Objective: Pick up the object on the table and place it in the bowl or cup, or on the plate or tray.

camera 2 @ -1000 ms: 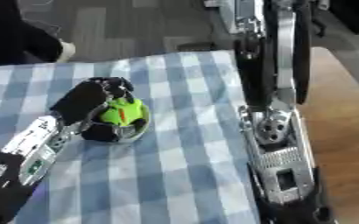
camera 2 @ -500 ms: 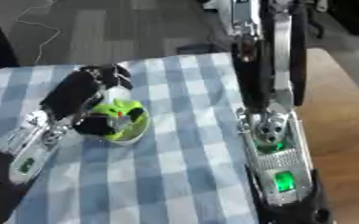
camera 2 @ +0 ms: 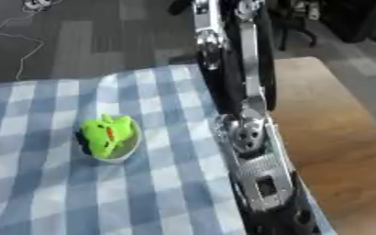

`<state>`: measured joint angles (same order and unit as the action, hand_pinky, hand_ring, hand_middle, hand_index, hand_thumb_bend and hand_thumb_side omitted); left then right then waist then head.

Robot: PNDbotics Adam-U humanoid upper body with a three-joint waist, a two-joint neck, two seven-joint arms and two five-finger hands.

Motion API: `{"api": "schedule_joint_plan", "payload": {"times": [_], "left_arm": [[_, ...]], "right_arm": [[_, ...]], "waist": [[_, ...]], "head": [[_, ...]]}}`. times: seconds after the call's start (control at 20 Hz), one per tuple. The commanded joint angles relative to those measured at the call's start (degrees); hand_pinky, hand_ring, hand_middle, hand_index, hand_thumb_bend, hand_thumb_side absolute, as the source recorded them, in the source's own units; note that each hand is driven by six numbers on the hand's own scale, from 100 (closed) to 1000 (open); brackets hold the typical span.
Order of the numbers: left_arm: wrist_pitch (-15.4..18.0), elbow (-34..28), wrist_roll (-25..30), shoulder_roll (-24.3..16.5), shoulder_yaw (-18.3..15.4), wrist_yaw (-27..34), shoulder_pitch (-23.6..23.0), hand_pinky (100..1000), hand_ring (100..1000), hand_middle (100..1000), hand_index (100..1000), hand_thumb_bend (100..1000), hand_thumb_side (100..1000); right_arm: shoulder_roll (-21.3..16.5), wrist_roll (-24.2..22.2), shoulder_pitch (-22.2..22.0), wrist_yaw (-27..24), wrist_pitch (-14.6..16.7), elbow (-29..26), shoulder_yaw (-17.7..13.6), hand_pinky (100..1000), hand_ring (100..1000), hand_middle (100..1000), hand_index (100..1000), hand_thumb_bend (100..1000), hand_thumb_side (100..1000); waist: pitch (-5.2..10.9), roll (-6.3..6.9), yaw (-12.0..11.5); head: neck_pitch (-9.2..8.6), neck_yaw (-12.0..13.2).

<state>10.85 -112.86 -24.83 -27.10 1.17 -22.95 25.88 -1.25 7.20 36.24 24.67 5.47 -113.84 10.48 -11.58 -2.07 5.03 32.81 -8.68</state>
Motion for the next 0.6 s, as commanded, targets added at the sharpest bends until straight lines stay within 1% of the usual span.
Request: {"api": "schedule_joint_plan", "payload": {"times": [0.05,0.25,0.3,0.45,0.6], "left_arm": [[3.29,-1.71,-0.96,-0.56,-0.73,4.12,0.00,474,442,568,679,239,880],[4.35,-1.73,1.03,-0.16,-0.60,7.70,-0.22,485,447,573,687,232,885],[4.86,-1.73,1.14,-0.10,-0.66,8.55,-0.11,503,464,579,690,231,883],[5.95,-1.73,0.74,0.05,-1.01,10.18,-0.05,514,475,588,699,230,886],[5.67,-1.73,0.64,-0.02,-0.96,12.42,-0.28,517,491,603,715,227,896]], "right_arm": [[-1.48,0.11,-0.11,-0.21,-0.87,-0.75,-0.62,551,455,588,656,100,916],[-2.30,1.38,-0.46,-0.78,-0.91,-0.75,-1.22,547,453,586,657,100,907],[-2.47,1.84,-0.49,-1.00,-0.70,-0.75,-1.30,542,448,580,654,100,899],[-2.98,3.44,-0.46,-2.13,0.46,-0.75,-1.19,539,446,576,654,100,894],[-3.09,3.96,-0.37,-2.72,1.09,-0.75,-0.95,540,445,576,655,100,897]], "waist": [[1.11,-0.27,-0.44],[1.32,-0.84,-1.21],[1.34,-0.90,-1.36],[1.35,-0.97,-1.75],[1.34,-0.89,-1.85]], "head": [[-2.14,-0.98],[-3.44,-0.22],[-3.51,0.01],[-3.40,0.23],[-3.23,0.37]]}}
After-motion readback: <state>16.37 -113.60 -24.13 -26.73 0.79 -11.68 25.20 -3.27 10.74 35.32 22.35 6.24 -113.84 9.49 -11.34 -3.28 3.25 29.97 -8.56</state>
